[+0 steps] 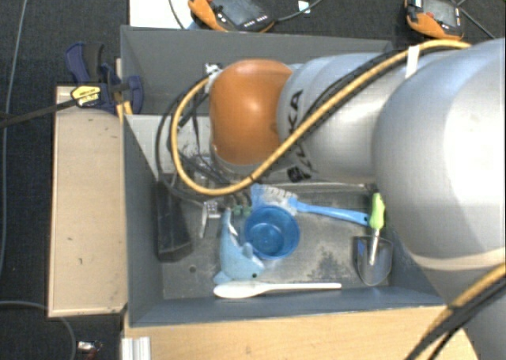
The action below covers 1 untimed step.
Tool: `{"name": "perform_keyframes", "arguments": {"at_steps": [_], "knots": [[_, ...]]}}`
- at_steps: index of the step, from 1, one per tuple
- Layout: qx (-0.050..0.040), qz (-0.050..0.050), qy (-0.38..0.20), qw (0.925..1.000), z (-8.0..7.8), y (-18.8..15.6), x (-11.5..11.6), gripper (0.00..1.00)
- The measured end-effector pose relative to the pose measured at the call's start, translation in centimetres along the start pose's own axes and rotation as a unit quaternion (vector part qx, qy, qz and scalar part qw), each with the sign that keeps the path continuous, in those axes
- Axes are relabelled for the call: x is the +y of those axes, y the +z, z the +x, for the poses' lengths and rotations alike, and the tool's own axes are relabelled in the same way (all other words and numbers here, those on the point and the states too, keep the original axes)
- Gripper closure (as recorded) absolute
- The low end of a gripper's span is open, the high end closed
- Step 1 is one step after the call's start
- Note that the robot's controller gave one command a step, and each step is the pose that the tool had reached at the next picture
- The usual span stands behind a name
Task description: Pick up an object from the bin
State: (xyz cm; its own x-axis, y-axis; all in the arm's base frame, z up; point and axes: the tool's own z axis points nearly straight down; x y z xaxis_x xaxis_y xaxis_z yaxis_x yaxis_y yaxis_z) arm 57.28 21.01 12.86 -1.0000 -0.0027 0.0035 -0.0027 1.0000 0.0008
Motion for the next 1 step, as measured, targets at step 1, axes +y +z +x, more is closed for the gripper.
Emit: {"name": "perform_keyframes", "arguments": {"at_steps": [1], "knots": [[-0.0029,-0.001,0.003,1.0000,-0.19,-0.34,-0.09,0.00]]}}
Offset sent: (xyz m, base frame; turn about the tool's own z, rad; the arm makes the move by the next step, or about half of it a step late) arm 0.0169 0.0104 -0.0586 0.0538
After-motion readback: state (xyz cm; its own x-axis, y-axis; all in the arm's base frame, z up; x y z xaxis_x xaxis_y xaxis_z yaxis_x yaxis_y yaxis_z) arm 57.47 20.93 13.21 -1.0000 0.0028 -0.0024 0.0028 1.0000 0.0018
